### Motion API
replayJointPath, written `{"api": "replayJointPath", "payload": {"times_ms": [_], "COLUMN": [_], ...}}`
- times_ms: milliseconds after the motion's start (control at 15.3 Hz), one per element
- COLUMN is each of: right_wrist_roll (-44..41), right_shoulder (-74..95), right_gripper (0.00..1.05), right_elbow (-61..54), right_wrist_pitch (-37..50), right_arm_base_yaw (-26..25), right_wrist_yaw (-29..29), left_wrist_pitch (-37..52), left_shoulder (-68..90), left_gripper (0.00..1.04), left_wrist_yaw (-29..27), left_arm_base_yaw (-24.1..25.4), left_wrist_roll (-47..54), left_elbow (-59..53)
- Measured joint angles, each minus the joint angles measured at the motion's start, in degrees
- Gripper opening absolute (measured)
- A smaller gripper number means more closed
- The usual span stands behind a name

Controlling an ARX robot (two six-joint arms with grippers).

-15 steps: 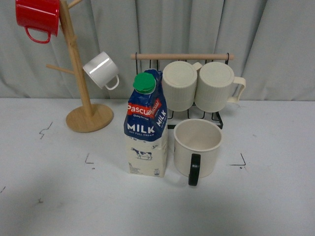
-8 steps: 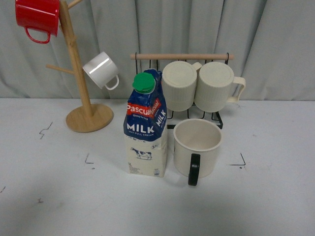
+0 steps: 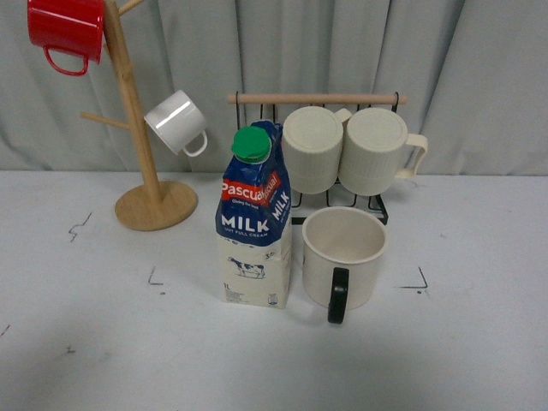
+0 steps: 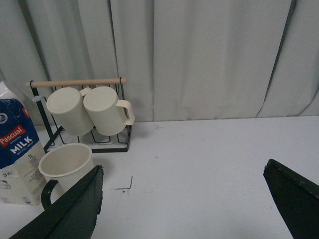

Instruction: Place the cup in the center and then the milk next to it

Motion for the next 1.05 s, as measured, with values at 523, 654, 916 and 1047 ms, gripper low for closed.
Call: {"api": "replayJointPath", "payload": {"times_ms": [523, 654, 916, 1047], "right_wrist_roll": [0.0, 0.0, 0.0, 0.0], "right_shoulder": [0.0, 0.0, 0.0, 0.0], "right_gripper": [0.98, 0.98, 0.98, 0.98], "right_elbow": [0.0, 0.0, 0.0, 0.0], "right_wrist_pitch": [0.0, 0.0, 0.0, 0.0], "right_arm_base_yaw": [0.0, 0.0, 0.0, 0.0], "right_wrist_yaw": [0.0, 0.0, 0.0, 0.0], "left_wrist_pitch": [-10.5, -10.5, -10.5, -10.5], "left_shoulder": [-9.6, -9.6, -9.6, -9.6], "left_gripper": [0.35, 0.73, 0.97, 0.98], "left_wrist_yaw": [0.0, 0.0, 0.0, 0.0], "left_arm_base_yaw": [0.0, 0.0, 0.0, 0.0], "left_wrist_roll": [0.0, 0.0, 0.0, 0.0], "left_elbow": [0.0, 0.0, 0.0, 0.0]}}
